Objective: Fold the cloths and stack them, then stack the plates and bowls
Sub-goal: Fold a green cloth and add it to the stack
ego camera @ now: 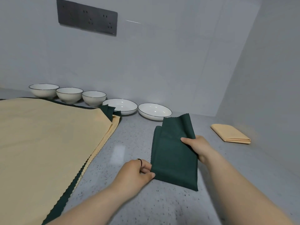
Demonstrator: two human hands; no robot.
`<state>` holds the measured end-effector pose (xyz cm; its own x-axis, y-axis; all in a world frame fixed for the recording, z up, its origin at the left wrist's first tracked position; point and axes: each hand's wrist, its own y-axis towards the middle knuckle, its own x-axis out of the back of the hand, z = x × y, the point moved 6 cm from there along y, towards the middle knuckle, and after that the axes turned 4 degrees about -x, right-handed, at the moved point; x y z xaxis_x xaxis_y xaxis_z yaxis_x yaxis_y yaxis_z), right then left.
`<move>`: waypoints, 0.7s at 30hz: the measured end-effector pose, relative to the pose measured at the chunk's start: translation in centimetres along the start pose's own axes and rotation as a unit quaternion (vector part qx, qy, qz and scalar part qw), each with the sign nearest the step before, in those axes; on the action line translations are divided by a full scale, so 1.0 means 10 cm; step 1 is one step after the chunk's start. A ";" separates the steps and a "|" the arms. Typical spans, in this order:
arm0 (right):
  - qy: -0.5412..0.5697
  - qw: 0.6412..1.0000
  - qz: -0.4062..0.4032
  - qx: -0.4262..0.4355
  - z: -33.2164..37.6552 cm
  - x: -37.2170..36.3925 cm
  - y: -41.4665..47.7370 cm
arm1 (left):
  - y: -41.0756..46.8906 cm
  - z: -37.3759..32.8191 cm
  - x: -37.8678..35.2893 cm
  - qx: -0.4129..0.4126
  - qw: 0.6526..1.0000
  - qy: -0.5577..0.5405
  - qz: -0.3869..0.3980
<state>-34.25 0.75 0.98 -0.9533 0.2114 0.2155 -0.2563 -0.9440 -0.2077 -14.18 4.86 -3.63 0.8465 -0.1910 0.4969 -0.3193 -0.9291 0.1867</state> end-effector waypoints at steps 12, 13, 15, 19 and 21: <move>-0.077 0.990 0.058 -0.099 -0.10 -0.17 0.44 | 0.09 -0.05 0.01 -0.004 0.997 0.069 -0.046; -0.096 0.988 0.057 -0.102 -0.10 -0.18 0.47 | 0.09 -0.10 0.02 -0.021 0.994 0.098 -0.054; -0.147 0.982 0.047 -0.104 -0.11 -0.19 0.53 | 0.10 -0.18 0.02 -0.055 0.976 0.201 -0.062; -0.227 0.967 0.046 -0.109 -0.07 -0.24 0.61 | 0.13 -0.36 -0.07 -0.159 0.929 0.326 -0.070; -0.247 0.960 0.053 -0.117 -0.06 -0.25 0.64 | 0.19 -0.45 -0.24 -0.166 0.926 0.339 0.004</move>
<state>-33.65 -5.70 -1.49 -0.7983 -0.0840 0.5963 -0.2454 -0.8589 -0.4496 -18.78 5.05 -0.65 0.4177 0.1501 0.8961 -0.5329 -0.7583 0.3755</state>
